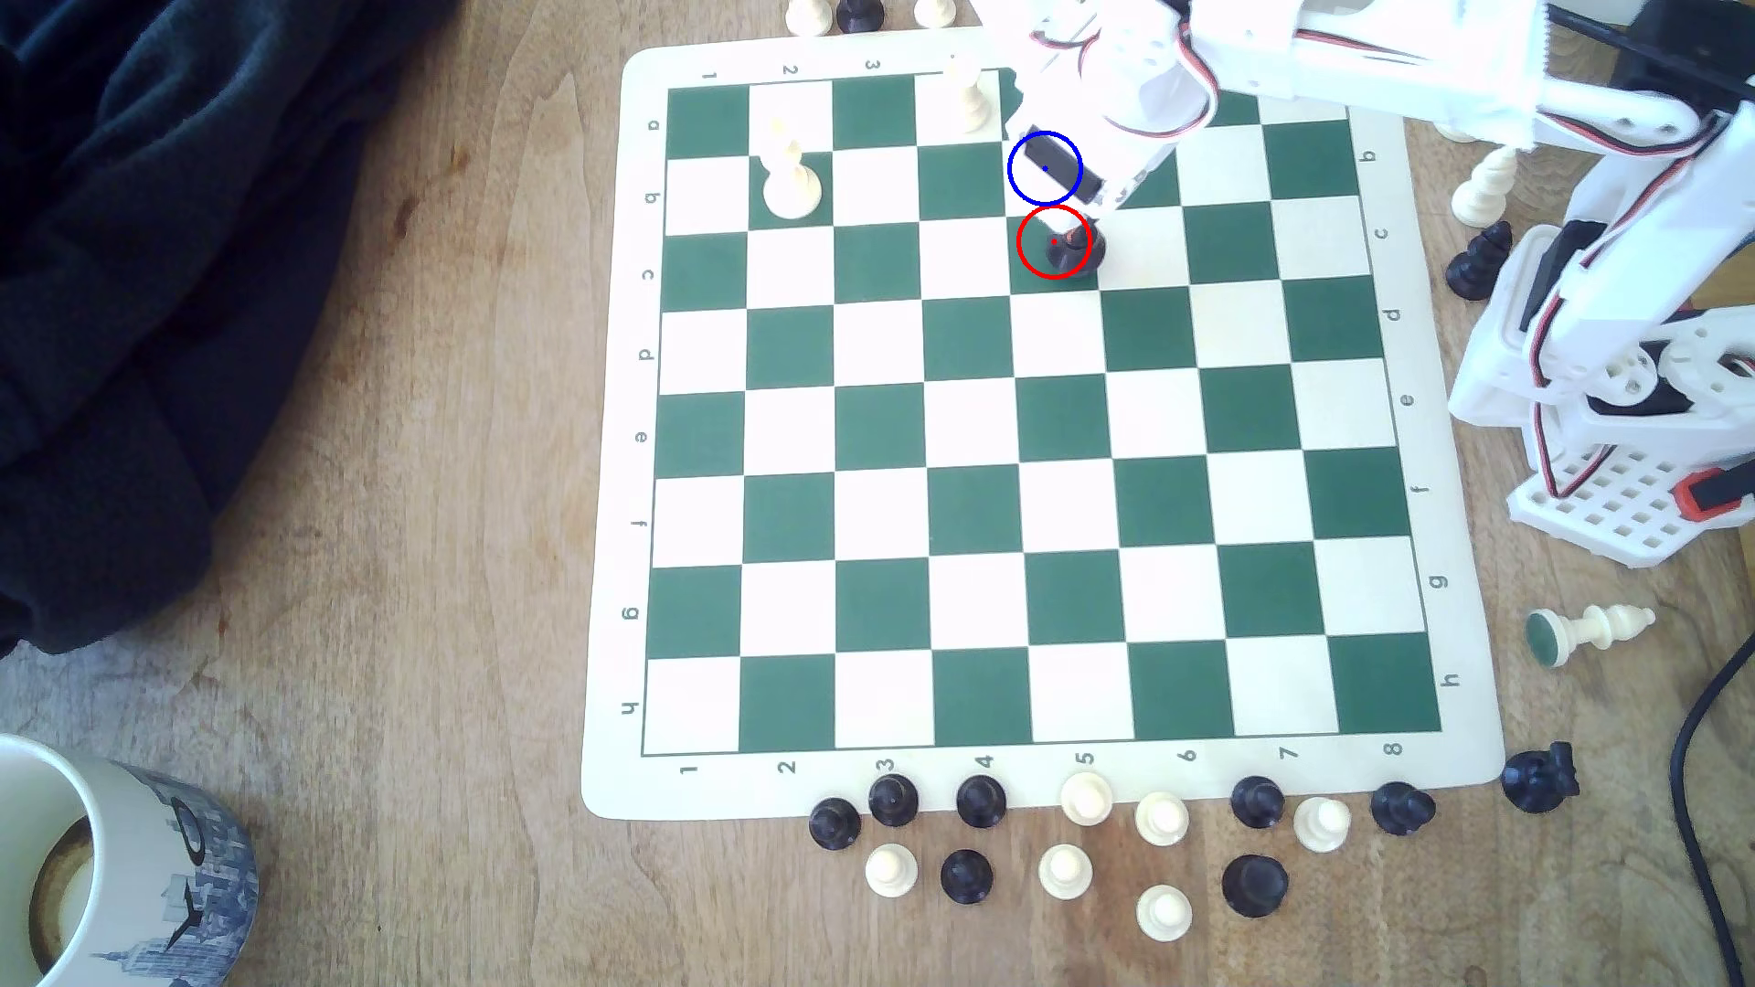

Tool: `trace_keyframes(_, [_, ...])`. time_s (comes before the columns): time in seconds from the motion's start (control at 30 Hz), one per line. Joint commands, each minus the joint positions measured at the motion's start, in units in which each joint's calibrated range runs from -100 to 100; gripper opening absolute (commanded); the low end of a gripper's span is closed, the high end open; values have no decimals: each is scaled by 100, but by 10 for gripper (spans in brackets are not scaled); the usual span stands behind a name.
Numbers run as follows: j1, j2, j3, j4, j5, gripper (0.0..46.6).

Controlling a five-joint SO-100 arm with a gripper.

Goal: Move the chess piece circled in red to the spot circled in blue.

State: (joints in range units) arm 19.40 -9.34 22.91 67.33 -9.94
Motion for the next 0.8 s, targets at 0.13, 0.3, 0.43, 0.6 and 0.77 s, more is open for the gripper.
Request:
trace_keyframes(0.13, [98, -772, -605, 122, 49, 26])
trace_keyframes(0.3, [278, -483, -859, 81, 147, 21])
trace_keyframes(0.43, [364, -229, -949, -1, 186, 18])
trace_keyframes(0.6, [544, 196, -1031, -206, 225, 21])
trace_keyframes(0.77, [606, 586, -1085, -410, 249, 21])
